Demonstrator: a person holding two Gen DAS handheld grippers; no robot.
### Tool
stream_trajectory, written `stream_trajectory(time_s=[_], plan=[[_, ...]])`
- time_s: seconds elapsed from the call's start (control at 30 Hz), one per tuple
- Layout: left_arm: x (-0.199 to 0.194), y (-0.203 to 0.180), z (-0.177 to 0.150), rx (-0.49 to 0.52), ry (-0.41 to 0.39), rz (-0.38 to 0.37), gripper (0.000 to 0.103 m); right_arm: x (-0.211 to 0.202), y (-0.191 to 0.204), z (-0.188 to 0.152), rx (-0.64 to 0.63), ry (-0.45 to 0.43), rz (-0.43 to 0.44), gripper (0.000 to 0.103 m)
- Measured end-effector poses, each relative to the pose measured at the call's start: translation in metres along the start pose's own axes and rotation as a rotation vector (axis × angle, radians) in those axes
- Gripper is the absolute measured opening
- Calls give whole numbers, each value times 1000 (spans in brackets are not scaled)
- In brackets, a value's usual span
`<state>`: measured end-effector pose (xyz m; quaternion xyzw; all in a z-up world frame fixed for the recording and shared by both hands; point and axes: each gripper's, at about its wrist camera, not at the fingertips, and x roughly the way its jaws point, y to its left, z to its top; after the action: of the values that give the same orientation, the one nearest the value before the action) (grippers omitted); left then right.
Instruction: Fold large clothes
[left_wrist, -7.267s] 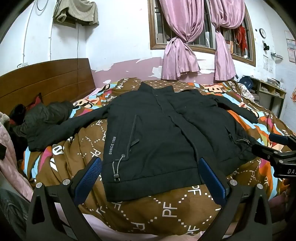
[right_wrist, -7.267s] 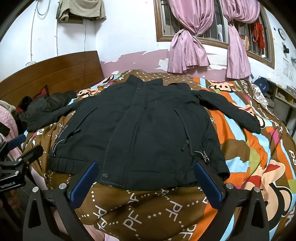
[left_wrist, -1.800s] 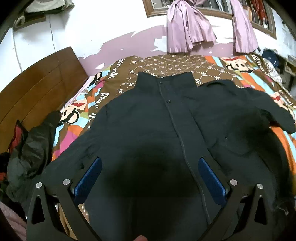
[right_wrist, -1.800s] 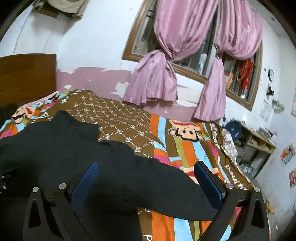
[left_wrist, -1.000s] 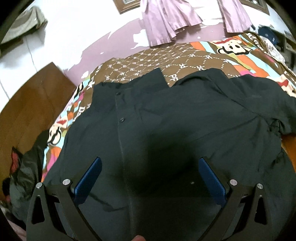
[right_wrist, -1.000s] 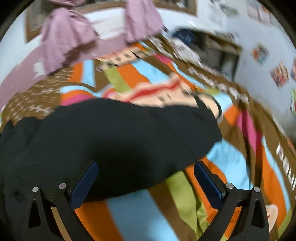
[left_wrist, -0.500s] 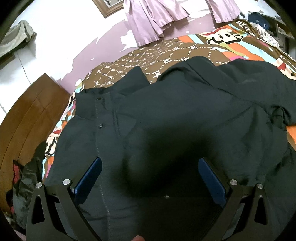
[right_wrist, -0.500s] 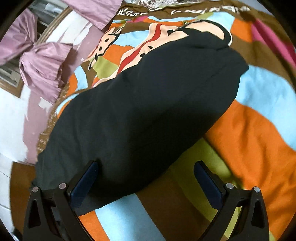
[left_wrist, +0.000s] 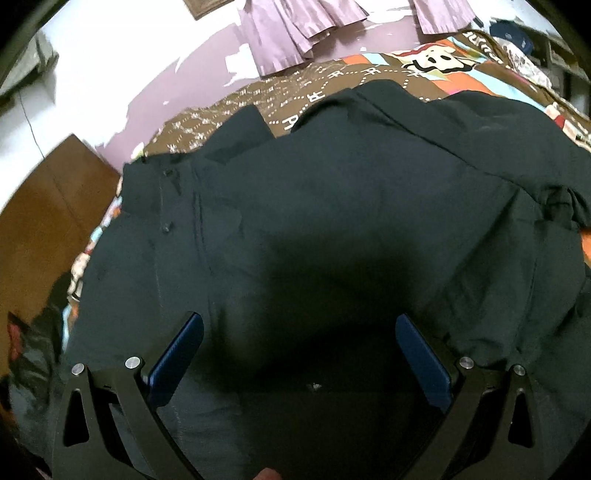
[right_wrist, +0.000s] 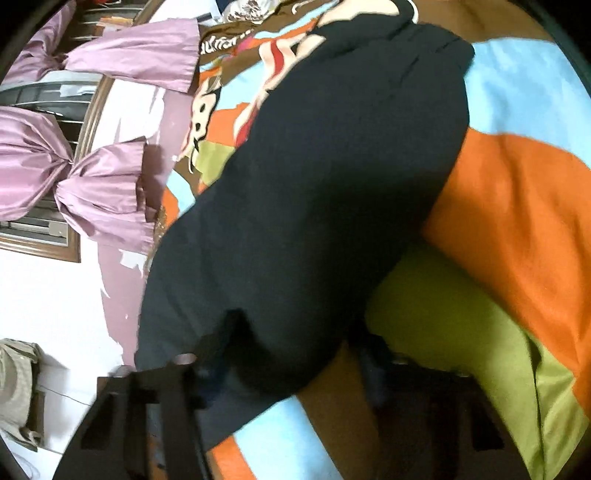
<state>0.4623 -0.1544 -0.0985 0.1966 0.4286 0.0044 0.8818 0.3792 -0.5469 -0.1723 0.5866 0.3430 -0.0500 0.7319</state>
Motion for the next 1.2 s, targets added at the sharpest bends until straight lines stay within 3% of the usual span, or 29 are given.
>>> stream_trajectory(time_s=[0.13, 0.3, 0.4, 0.47, 0.57, 0.67, 0.83, 0.9, 1.0, 1.07, 1.13, 1.2], plan=[[11, 10, -1, -61, 52, -71, 102, -5, 16, 2, -81, -12, -15, 22], [23, 36, -7, -211, 129, -227, 102, -23, 37, -4, -162, -113, -12, 16], [17, 52, -15, -254, 133, -294, 102, -39, 81, -17, -350, -214, -109, 11], [8, 60, -22, -264, 134, -306, 102, -54, 123, -34, -514, -320, -128, 10], [-11, 78, -36, -299, 135, -351, 102, -69, 186, -68, -728, -423, -100, 9], [-34, 105, -51, -350, 132, -400, 102, -70, 242, -124, -986, -451, -58, 8], [-67, 164, -77, -461, 101, -415, 102, -41, 294, -252, -1454, -377, 35, 8], [-78, 189, -90, -514, 90, -402, 102, -18, 294, -308, -1672, -287, 44, 8], [-94, 228, -107, -598, 73, -370, 102, 21, 267, -381, -1955, -67, -6, 8], [-102, 246, -116, -633, 65, -347, 102, 44, 236, -414, -2091, 49, -81, 12], [-105, 260, -123, -658, 60, -322, 102, 58, 206, -426, -2152, 140, -139, 26], [-107, 271, -132, -679, 70, -302, 102, 59, 190, -421, -2130, 154, -151, 32]])
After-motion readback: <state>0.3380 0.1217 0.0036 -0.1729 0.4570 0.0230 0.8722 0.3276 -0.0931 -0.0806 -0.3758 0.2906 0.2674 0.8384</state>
